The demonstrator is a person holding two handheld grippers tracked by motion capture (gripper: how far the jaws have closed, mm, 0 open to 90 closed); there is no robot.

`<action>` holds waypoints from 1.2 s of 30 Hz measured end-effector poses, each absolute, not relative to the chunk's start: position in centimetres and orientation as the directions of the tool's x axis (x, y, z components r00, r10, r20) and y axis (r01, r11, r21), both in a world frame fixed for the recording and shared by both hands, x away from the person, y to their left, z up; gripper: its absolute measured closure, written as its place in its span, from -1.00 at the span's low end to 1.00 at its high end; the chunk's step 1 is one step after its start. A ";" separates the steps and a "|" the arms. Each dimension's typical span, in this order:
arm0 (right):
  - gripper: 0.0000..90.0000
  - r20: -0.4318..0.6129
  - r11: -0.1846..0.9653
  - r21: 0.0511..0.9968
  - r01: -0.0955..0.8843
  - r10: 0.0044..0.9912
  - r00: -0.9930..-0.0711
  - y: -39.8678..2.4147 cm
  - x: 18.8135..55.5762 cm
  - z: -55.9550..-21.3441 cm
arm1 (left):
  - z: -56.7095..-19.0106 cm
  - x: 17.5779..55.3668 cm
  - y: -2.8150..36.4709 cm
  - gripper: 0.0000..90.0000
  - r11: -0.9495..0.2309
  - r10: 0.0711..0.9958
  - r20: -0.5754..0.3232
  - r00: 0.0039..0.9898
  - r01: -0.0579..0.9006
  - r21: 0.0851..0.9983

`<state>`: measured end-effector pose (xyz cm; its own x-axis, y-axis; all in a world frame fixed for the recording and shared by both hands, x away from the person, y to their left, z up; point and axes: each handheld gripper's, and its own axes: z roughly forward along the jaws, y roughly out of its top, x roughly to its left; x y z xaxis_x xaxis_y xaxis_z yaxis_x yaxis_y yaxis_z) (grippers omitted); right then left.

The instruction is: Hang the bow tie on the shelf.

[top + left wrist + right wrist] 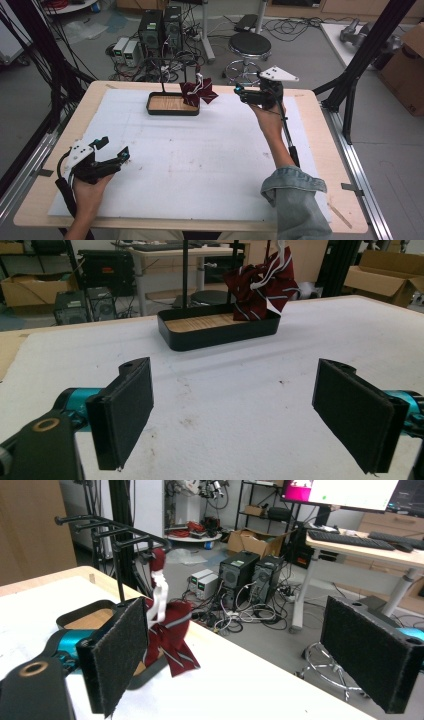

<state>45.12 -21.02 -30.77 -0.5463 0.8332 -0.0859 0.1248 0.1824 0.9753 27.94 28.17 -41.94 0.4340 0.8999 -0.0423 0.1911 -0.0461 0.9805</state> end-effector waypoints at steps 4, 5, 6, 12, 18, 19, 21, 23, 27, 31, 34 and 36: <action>-0.76 -0.046 0.162 0.972 0.169 0.841 -0.539 -22.8 44.5 -30.4 | -42.0 28.0 28.1 -0.62 -0.044 0.899 -0.045 0.435 0.194 0.980; -0.75 -0.040 0.149 0.975 0.163 0.846 -0.533 -23.1 44.3 -30.3 | -42.0 28.0 28.1 -0.62 -0.044 0.899 -0.045 0.435 0.192 0.980; -0.75 -0.044 0.138 0.980 0.141 0.851 -0.524 -23.5 44.1 -30.3 | -42.0 27.9 28.1 -0.62 -0.045 0.900 -0.043 0.433 0.191 0.981; -0.75 -0.034 0.114 0.985 0.127 0.861 -0.507 -25.3 42.7 -30.3 | -42.0 27.6 28.4 -0.62 -0.044 0.904 -0.042 0.425 0.192 0.980; -0.76 -0.014 0.082 0.990 0.117 0.872 -0.490 -27.8 40.9 -30.8 | -42.0 27.7 28.5 -0.62 -0.046 0.908 -0.039 0.416 0.192 0.980; -0.76 -0.014 0.082 0.990 0.117 0.872 -0.490 -27.8 40.9 -30.8 | -42.0 27.7 28.5 -0.62 -0.046 0.908 -0.039 0.416 0.192 0.980; -0.75 0.001 0.062 0.991 0.117 0.877 -0.481 -28.9 40.1 -30.8 | -42.0 27.7 28.5 -0.62 -0.050 0.909 -0.035 0.416 0.191 0.980; -0.76 0.013 0.045 0.993 0.112 0.881 -0.473 -29.5 39.5 -30.9 | -42.0 27.7 28.4 -0.62 -0.050 0.909 -0.035 0.416 0.191 0.980; -0.76 0.027 0.022 0.995 0.102 0.887 -0.460 -31.0 38.0 -31.4 | -42.0 27.7 28.5 -0.62 -0.046 0.910 -0.036 0.413 0.188 0.981; -0.76 0.037 0.003 0.996 0.088 0.889 -0.456 -32.0 36.8 -32.2 | -42.0 27.7 28.4 -0.62 -0.049 0.910 -0.035 0.413 0.190 0.980; -0.76 0.040 -0.006 0.997 0.077 0.893 -0.449 -32.7 35.9 -32.9 | -42.0 27.7 28.4 -0.62 -0.052 0.910 -0.031 0.414 0.188 0.981; -0.76 0.045 -0.020 0.998 0.061 0.897 -0.440 -33.1 35.1 -33.4 | -42.0 27.7 28.4 -0.62 -0.053 0.910 -0.030 0.414 0.188 0.981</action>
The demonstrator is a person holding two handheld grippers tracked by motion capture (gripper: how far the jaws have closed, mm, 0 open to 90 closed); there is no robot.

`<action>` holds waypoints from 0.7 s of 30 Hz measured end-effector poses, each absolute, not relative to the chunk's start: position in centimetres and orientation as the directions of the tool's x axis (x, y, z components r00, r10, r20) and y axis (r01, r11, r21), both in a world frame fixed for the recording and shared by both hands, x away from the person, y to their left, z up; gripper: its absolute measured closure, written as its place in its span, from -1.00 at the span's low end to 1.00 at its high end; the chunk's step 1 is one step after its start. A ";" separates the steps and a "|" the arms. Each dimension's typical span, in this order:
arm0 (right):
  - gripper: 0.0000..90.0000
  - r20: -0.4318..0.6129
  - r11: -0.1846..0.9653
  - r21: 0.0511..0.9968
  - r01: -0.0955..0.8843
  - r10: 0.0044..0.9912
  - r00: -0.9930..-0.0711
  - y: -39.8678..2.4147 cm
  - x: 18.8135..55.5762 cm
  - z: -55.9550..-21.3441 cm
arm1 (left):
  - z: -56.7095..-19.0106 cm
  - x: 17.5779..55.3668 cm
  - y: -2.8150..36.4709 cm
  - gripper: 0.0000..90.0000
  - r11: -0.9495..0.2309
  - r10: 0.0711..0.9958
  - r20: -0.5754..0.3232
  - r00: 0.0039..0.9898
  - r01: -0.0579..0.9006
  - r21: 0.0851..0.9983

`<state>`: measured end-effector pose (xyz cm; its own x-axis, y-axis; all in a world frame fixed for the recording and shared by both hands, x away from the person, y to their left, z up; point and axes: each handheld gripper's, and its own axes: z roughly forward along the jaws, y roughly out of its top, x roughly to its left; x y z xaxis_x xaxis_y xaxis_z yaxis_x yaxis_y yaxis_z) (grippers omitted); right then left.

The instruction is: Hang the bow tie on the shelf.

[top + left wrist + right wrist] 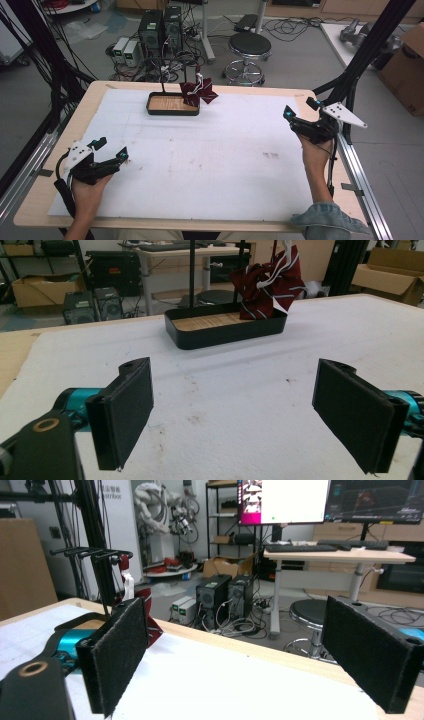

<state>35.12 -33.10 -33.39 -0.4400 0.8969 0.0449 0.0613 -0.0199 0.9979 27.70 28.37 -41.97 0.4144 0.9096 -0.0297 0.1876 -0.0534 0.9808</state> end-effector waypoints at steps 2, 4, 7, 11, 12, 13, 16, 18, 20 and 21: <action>-0.76 0.051 -0.030 0.998 0.055 0.899 -0.434 -33.5 34.5 -33.7 | -42.0 27.7 28.4 -0.62 -0.054 0.910 -0.029 0.414 0.188 0.981; -0.76 0.059 -0.046 0.998 0.041 0.903 -0.426 -33.9 33.7 -34.3 | -42.0 27.7 28.4 -0.62 -0.054 0.910 -0.029 0.414 0.188 0.981; -0.76 0.073 -0.057 0.997 0.052 0.904 -0.420 -34.5 32.9 -34.9 | -42.0 27.7 28.4 -0.62 -0.053 0.911 -0.029 0.412 0.186 0.981; -0.76 0.068 -0.060 0.998 0.033 0.914 -0.399 -35.0 31.5 -36.3 | -42.0 27.7 28.4 -0.62 -0.050 0.913 -0.031 0.408 0.186 0.981; -0.76 0.076 -0.068 0.997 0.034 0.914 -0.398 -35.1 31.1 -36.8 | -41.9 27.7 28.4 -0.62 -0.050 0.913 -0.031 0.408 0.186 0.981; -0.76 0.080 -0.068 0.997 0.043 0.915 -0.395 -35.1 30.8 -37.1 | -41.9 27.7 28.4 -0.62 -0.049 0.913 -0.031 0.407 0.186 0.981; -0.76 0.089 -0.077 0.996 0.046 0.915 -0.393 -35.2 29.8 -38.2 | -41.9 27.7 28.4 -0.62 -0.051 0.914 -0.029 0.405 0.186 0.981; -0.76 0.097 -0.085 0.995 0.049 0.914 -0.393 -35.1 29.2 -39.1 | -41.9 27.7 28.4 -0.62 -0.050 0.915 -0.030 0.403 0.185 0.982; -0.76 0.109 -0.090 0.994 0.065 0.911 -0.398 -35.0 28.7 -40.0 | -41.9 27.7 28.5 -0.62 -0.051 0.916 -0.029 0.401 0.187 0.981; -0.76 0.124 -0.100 0.992 0.079 0.907 -0.402 -34.9 28.4 -40.4 | -41.9 27.7 28.5 -0.62 -0.049 0.916 -0.030 0.399 0.188 0.981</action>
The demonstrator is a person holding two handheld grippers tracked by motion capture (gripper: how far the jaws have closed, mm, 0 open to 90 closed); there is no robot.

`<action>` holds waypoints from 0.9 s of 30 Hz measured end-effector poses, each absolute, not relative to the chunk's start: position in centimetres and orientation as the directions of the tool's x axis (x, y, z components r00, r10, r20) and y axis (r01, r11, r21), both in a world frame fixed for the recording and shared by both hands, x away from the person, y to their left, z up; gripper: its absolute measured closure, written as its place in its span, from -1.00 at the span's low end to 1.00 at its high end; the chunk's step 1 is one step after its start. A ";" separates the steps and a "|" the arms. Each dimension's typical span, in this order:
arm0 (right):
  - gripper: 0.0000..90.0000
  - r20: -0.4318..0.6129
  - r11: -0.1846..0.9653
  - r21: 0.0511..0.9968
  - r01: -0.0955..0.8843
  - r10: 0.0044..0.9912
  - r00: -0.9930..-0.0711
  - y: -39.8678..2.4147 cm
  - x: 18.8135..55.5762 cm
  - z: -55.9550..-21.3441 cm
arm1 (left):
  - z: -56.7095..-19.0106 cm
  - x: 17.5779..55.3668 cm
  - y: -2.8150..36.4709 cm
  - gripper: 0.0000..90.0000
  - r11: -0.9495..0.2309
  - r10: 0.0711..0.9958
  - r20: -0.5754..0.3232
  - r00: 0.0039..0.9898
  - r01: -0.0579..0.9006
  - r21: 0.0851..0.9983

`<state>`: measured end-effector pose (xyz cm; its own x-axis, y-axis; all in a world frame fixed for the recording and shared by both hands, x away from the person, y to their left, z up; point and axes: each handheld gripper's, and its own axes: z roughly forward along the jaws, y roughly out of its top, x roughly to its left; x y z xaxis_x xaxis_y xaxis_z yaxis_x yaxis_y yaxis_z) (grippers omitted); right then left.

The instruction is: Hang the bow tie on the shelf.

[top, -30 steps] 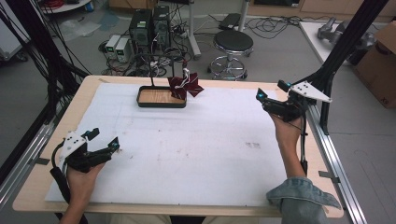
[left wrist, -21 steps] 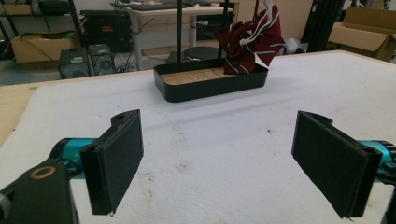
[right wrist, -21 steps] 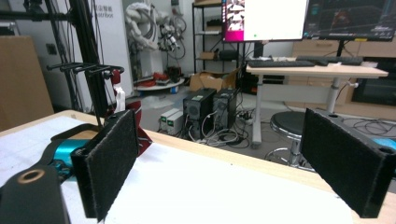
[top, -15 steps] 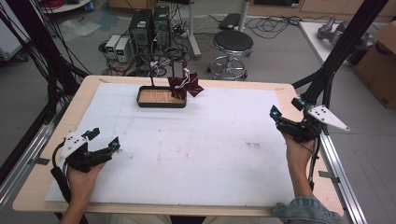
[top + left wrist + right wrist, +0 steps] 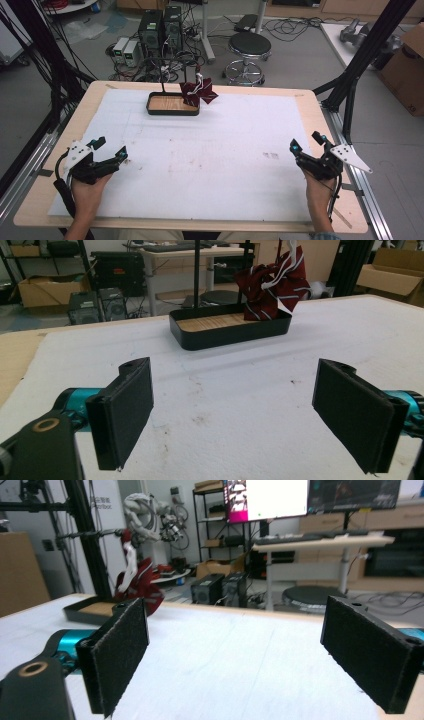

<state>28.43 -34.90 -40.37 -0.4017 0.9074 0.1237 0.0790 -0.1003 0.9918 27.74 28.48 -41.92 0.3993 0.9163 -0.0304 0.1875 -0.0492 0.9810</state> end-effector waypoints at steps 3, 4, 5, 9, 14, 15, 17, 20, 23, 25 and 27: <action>-0.76 0.137 -0.103 0.989 0.104 0.902 -0.410 -34.5 27.8 -41.8 | -41.9 27.8 28.5 -0.62 -0.052 0.917 -0.027 0.398 0.187 0.981; -0.76 0.137 -0.099 0.989 0.111 0.900 -0.413 -34.4 27.7 -42.1 | -41.9 27.8 28.4 -0.62 -0.053 0.917 -0.026 0.399 0.186 0.981; -0.76 0.143 -0.097 0.987 0.129 0.899 -0.414 -34.2 27.6 -42.5 | -42.0 27.8 28.4 -0.62 -0.053 0.917 -0.026 0.398 0.187 0.981; -0.76 0.157 -0.105 0.984 0.144 0.896 -0.417 -33.8 27.1 -43.5 | -42.0 27.8 28.5 -0.62 -0.055 0.918 -0.024 0.395 0.188 0.981; -0.76 0.157 -0.101 0.983 0.155 0.898 -0.412 -33.8 26.9 -43.8 | -42.0 27.8 28.6 -0.62 -0.055 0.919 -0.025 0.393 0.189 0.980; -0.76 0.156 -0.100 0.983 0.154 0.899 -0.410 -33.8 26.9 -43.8 | -42.0 27.8 28.6 -0.62 -0.054 0.919 -0.025 0.393 0.189 0.980; -0.76 0.151 -0.093 0.983 0.156 0.899 -0.410 -33.8 26.9 -43.8 | -42.0 27.8 28.6 -0.62 -0.054 0.919 -0.025 0.394 0.189 0.980; -0.76 0.149 -0.088 0.982 0.164 0.898 -0.413 -33.7 27.0 -43.9 | -42.0 27.8 28.6 -0.62 -0.054 0.919 -0.025 0.394 0.190 0.980; -0.76 0.148 -0.087 0.983 0.163 0.899 -0.412 -33.6 26.9 -43.9 | -42.0 27.8 28.5 -0.62 -0.056 0.918 -0.024 0.395 0.190 0.980; -0.76 0.149 -0.089 0.983 0.162 0.899 -0.412 -33.7 26.9 -43.8 | -42.0 27.8 28.5 -0.62 -0.056 0.918 -0.024 0.395 0.189 0.980; -0.76 0.147 -0.088 0.984 0.157 0.899 -0.413 -33.7 26.9 -43.8 | -42.0 27.8 28.5 -0.62 -0.056 0.919 -0.024 0.394 0.191 0.980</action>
